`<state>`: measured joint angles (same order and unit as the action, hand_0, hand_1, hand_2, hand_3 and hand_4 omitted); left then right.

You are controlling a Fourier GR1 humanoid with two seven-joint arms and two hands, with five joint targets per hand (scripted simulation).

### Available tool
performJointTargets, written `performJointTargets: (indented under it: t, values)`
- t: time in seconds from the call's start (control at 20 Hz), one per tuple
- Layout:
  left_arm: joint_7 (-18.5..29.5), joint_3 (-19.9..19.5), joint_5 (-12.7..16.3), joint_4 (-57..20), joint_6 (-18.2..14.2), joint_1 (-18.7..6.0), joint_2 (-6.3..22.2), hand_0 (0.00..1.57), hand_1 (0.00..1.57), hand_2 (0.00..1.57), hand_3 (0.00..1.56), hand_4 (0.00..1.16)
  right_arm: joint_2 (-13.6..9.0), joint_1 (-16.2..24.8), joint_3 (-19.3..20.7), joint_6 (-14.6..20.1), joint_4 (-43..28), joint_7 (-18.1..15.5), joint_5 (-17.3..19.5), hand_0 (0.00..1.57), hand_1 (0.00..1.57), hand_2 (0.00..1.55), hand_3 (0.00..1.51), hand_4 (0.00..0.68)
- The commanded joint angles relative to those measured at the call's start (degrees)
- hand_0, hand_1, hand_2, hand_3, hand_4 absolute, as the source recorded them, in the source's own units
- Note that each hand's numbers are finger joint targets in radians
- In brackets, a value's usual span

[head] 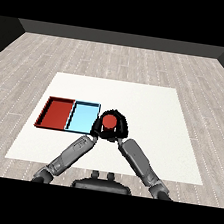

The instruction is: Pick the red can and put it in the red box

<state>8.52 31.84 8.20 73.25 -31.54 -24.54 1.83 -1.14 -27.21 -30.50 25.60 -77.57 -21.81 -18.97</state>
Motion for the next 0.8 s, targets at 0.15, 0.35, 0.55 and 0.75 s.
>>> performJointTargets:
  t: [0.15, 0.35, 0.55, 0.75]
  values:
    - [1.6, 2.8, 3.0, -1.6, -4.7, -2.7, -1.7, 1.57, 1.57, 1.53, 1.42, 0.88, 1.1, -3.6, -3.5, 4.4, 0.6, 0.2, -1.6, 1.52, 1.52, 1.46, 1.40, 0.549]
    - [2.4, 3.6, 4.0, -0.1, -5.5, -1.7, -1.7, 1.57, 1.57, 1.55, 1.47, 1.03, 1.1, -1.4, 3.3, -6.1, 2.2, -1.2, -4.7, 1.40, 1.40, 1.41, 1.37, 0.471]
    - [1.9, 0.3, 2.2, 0.3, -1.7, -1.4, -1.8, 1.57, 1.57, 1.57, 1.49, 1.14, 1.1, 0.6, 0.2, -3.9, -3.0, 1.2, -0.1, 0.00, 0.00, 0.00, 0.00, 0.000]
    - [3.0, 4.0, 4.2, -1.6, -6.0, -3.7, -1.8, 1.57, 1.57, 1.57, 1.49, 1.14, 1.1, -2.8, 0.2, -3.0, 0.4, -0.6, -3.4, 0.00, 0.00, 0.00, 0.00, 0.000]
